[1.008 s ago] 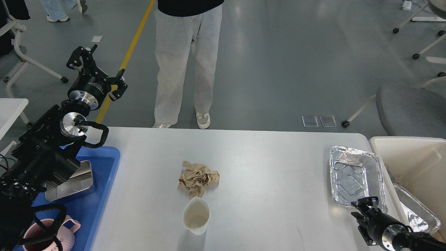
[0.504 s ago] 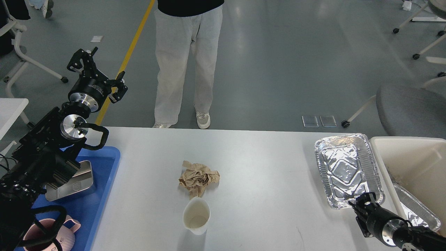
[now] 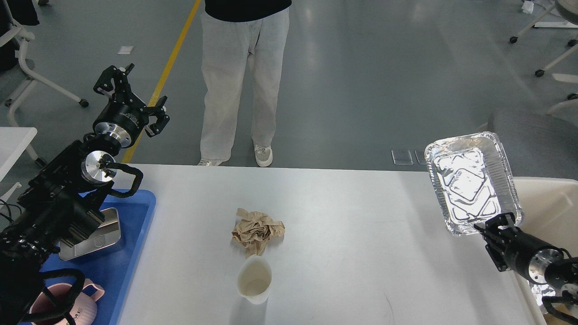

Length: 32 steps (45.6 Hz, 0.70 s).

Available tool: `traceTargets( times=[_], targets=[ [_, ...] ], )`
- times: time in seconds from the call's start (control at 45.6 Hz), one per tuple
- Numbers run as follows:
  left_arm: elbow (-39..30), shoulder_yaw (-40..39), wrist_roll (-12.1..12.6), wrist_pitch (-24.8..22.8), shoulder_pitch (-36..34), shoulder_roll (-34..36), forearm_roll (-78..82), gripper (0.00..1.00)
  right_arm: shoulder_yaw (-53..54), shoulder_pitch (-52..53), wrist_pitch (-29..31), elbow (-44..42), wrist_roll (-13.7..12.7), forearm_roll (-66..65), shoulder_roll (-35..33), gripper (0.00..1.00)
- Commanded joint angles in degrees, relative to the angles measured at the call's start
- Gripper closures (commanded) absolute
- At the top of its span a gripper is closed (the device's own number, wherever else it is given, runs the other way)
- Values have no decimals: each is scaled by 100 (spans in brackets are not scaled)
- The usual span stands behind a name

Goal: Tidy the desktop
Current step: 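Lift the foil tray with the right gripper and carry it over the table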

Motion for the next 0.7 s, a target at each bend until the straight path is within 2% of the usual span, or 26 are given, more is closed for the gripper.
traceTargets(
  times=[0.0, 0.241, 0.679],
  targets=[
    [-11, 30, 0, -16, 51, -3, 0, 2, -19, 281, 275, 235, -17, -129, -385, 100],
    [-63, 241, -9, -16, 113, 15, 0, 2, -36, 712, 662, 613, -113, -657, -913, 100],
    [-72, 610, 0, -25, 121, 67, 0, 2, -89, 941, 1963, 1105, -96, -2230, -1432, 100]
  ],
)
